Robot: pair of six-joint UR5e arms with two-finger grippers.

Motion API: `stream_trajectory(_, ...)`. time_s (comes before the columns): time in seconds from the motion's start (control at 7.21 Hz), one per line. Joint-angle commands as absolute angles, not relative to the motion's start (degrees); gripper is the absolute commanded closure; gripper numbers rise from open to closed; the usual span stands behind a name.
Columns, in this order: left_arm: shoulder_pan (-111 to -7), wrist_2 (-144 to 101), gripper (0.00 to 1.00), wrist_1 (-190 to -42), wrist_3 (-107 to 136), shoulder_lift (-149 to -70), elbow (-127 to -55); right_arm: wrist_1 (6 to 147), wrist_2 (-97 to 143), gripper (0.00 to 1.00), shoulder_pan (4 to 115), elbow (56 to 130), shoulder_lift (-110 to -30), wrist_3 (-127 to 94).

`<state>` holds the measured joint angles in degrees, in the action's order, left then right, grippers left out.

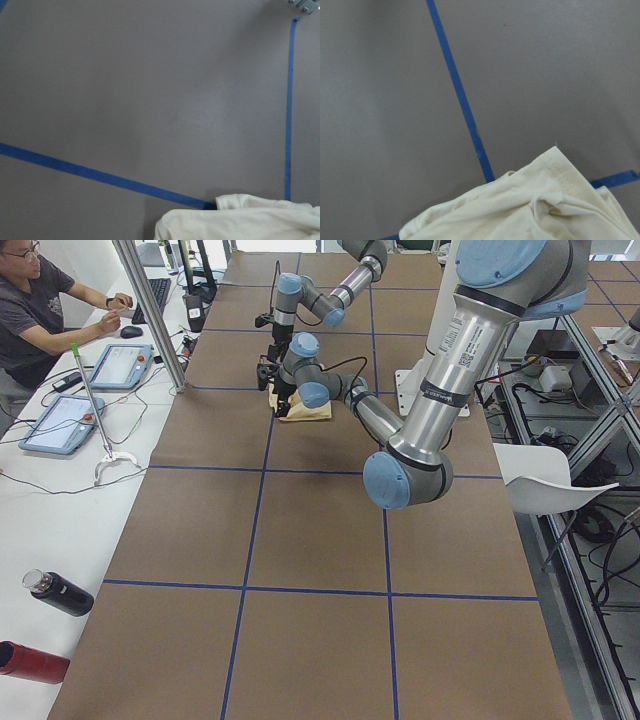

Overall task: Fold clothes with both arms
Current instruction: 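Release the shirt and raise the left gripper while the right gripper moves over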

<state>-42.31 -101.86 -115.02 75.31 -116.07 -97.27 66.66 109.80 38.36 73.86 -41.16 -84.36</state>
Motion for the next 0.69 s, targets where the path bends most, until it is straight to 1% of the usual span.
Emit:
stream_trajectory(0.0,-48.13,-106.05,0.01,-113.47,63.08,-112.08,-99.66,74.49,109.6,0.0,38.49,75.66,-40.78,-68.89)
stream_trajectory(0.28,-55.25,-108.89,0.01,-113.47,48.58,-108.82,-100.2,83.8,110.38,0.0,42.69,77.69,-41.04,-58.68)
stream_trajectory(0.55,-57.13,-108.9,0.01,-113.99,42.46,-107.23,-99.32,85.96,110.57,0.0,43.6,79.36,-41.31,-56.25)
